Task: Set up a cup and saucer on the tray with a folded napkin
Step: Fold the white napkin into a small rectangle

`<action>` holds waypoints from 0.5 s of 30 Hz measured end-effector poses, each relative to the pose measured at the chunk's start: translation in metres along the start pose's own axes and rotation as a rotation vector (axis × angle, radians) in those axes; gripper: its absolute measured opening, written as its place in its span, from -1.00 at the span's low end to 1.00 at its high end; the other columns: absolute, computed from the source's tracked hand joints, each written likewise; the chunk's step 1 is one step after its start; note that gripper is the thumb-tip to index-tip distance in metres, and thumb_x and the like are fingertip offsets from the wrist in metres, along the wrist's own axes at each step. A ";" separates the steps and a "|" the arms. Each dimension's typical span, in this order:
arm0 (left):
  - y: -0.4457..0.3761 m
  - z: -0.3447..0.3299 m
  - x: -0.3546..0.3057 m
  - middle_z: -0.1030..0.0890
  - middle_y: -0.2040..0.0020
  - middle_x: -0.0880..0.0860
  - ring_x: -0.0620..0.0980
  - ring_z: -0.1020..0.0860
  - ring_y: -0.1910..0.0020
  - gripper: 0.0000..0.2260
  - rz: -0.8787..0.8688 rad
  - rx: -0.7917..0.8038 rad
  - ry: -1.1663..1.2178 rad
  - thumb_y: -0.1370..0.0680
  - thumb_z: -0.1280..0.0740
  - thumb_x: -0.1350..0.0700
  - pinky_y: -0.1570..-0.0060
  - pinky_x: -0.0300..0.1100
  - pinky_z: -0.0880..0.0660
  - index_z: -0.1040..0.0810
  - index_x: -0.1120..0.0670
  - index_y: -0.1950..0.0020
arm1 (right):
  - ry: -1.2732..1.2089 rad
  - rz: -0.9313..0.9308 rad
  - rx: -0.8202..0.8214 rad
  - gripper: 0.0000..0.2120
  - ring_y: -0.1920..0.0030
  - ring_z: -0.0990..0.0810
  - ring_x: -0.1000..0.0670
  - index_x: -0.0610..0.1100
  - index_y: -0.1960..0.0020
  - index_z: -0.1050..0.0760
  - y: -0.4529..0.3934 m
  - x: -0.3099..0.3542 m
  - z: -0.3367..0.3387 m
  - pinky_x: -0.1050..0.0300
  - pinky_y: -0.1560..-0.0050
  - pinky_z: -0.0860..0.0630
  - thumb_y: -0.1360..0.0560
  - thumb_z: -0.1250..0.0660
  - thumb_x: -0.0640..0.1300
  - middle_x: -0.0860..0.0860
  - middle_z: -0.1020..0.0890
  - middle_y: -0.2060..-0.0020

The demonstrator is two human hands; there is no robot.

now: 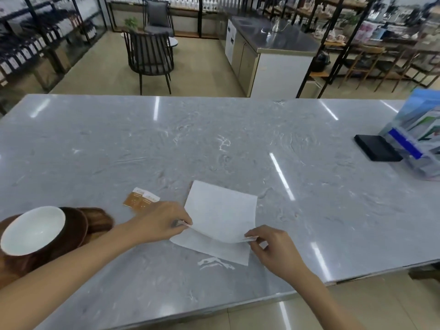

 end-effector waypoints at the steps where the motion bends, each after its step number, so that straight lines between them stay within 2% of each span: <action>1: 0.003 -0.006 0.002 -0.67 0.06 -0.26 -0.24 -0.61 0.02 -0.88 -0.008 0.005 0.007 -0.52 -0.41 -0.02 0.01 -0.25 -0.54 -0.70 -0.12 -0.03 | 0.004 -0.003 0.007 -0.82 0.17 -0.69 0.08 -0.06 -0.05 -0.70 0.004 0.000 -0.006 0.06 0.13 -0.65 -0.49 -0.44 -0.22 0.07 -0.73 0.05; 5: 0.015 -0.027 0.005 -0.70 0.06 -0.18 -0.17 -0.63 0.03 -0.88 -0.041 0.019 -0.004 -0.50 -0.41 0.00 -0.01 -0.13 -0.59 -0.71 -0.07 0.02 | -0.001 -0.017 0.007 -0.78 0.18 -0.68 0.05 -0.07 0.00 -0.69 0.022 -0.003 -0.023 0.02 0.19 -0.64 -0.42 -0.44 -0.31 0.08 -0.71 0.03; 9: 0.023 -0.033 0.004 -0.68 0.12 -0.15 -0.15 -0.61 0.11 -0.92 -0.080 -0.011 0.004 -0.48 -0.42 0.08 0.06 -0.14 -0.59 -0.70 -0.03 0.08 | 0.021 -0.010 -0.047 -0.85 0.17 -0.69 0.04 -0.08 0.00 -0.68 0.034 -0.001 -0.025 0.04 0.21 -0.64 -0.46 -0.46 -0.25 0.07 -0.71 0.05; 15: 0.033 -0.030 -0.001 -0.61 0.16 -0.12 -0.12 -0.54 0.15 -0.97 -0.127 -0.092 0.031 -0.49 -0.41 0.15 0.14 -0.14 -0.56 -0.62 0.02 0.11 | 0.098 -0.041 -0.084 -0.83 0.22 -0.70 -0.01 -0.01 -0.03 -0.66 0.046 0.007 -0.026 0.06 0.31 -0.63 -0.47 -0.45 -0.20 0.13 -0.71 0.02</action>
Point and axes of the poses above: each hand's wrist, its own y-axis away from the middle knuckle, its own z-axis out of the back of the hand, x = y × z, the point moved 10 cm from there along -y, towards the middle knuckle
